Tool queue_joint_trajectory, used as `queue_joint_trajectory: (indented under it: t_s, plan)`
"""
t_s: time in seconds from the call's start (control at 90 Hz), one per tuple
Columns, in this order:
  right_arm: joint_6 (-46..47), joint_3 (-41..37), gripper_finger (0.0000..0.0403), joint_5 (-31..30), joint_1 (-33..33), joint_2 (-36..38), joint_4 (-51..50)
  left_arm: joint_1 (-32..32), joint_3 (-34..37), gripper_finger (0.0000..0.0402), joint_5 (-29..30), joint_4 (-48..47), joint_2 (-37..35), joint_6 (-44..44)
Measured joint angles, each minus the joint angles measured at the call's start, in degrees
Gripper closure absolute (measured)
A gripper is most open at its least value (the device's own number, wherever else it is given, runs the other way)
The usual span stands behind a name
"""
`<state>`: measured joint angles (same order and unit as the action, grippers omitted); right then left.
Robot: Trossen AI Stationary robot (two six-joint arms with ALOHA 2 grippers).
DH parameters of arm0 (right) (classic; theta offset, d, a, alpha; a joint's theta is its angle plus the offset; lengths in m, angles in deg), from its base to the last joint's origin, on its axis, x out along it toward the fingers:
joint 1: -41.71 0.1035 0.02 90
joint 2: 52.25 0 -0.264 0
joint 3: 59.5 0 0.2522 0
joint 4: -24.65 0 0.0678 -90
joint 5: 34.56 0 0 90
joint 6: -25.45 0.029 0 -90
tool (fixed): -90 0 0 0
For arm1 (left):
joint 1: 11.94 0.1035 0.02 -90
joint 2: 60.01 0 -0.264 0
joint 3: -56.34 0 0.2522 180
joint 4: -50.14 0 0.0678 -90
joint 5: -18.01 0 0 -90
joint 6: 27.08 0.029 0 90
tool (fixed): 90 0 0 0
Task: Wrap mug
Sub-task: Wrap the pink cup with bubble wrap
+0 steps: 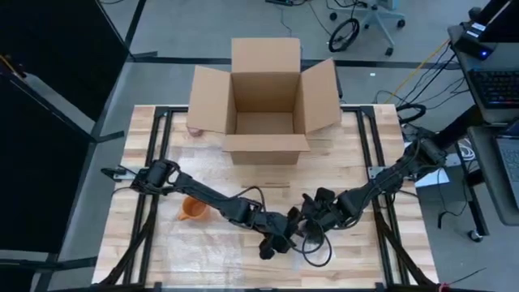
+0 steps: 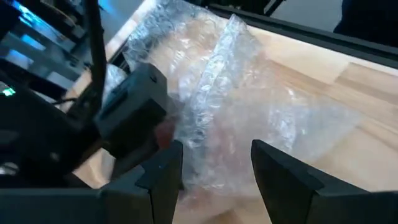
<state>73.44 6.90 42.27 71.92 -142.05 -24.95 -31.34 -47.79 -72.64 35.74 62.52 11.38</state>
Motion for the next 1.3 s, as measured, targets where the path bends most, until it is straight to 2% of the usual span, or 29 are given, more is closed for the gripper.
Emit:
queue_joint_trajectory:
  t_s: [0.378, 0.8, 1.044, 1.3]
  plan:
    - [0.45, -0.04, 0.0117, -0.15, 0.0, 0.0, -0.39, 1.86, -0.12, 0.0223, -3.81, -0.69, 2.39, 0.04]
    - [0.43, -0.22, 0.0117, 0.62, 0.06, 0.32, 0.05, 1.82, -0.37, 0.0223, -2.1, 0.28, 6.05, 1.06]
    - [0.46, -0.24, 0.0117, 4.29, 0.02, 3.26, -2.08, 1.93, -0.33, 0.0223, -2.12, 0.68, 6.09, 0.94]
    - [0.67, 0.02, 0.0117, 3.39, -0.08, 9.69, -3.49, 1.91, -0.22, 0.0223, -2.31, 0.58, 6.15, 1.0]
